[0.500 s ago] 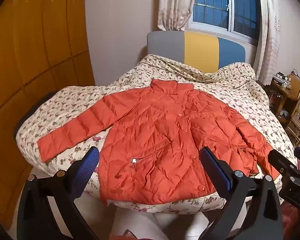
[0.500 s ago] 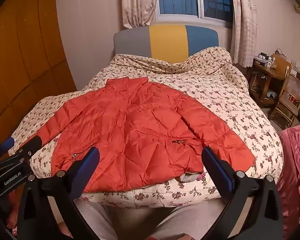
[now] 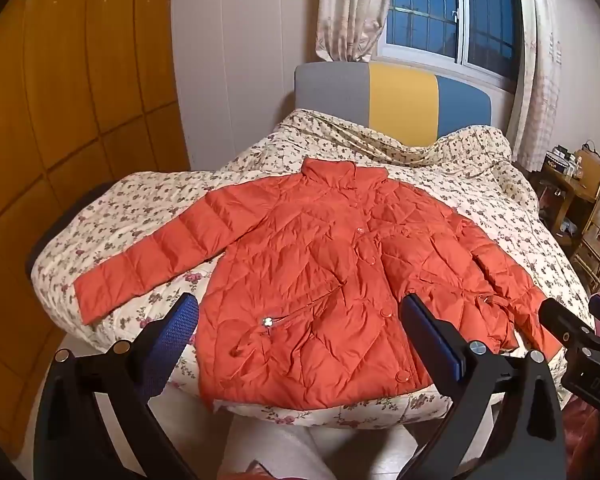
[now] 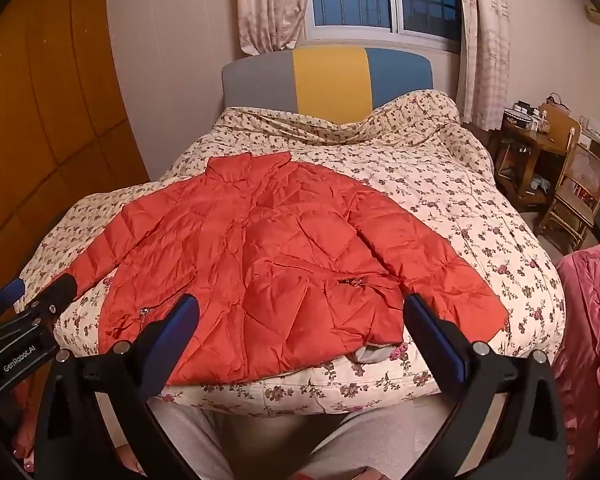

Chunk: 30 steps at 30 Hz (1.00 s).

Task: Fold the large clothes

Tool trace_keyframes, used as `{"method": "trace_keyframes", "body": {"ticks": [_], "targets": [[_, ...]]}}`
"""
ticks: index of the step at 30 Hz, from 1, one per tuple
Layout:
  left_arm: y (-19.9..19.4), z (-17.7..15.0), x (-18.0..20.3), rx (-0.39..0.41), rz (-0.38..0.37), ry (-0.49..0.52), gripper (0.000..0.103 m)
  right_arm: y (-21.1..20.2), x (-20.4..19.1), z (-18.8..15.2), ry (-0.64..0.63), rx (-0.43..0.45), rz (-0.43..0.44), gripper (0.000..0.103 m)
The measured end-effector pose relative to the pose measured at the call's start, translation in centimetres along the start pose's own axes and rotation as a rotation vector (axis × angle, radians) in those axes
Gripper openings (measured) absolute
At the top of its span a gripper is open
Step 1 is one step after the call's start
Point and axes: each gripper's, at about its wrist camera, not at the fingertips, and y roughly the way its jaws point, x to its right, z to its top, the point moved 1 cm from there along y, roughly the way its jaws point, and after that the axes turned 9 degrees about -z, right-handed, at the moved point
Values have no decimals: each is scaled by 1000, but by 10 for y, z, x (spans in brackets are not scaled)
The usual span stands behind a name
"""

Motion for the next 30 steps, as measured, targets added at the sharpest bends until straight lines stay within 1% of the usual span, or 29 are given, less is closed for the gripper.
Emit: {"method": "trace_keyframes", "body": {"ticks": [30], "targets": [[3,2,2,1,-1,-5,100,6,-1,-2,-15,-16,-3,101]]}}
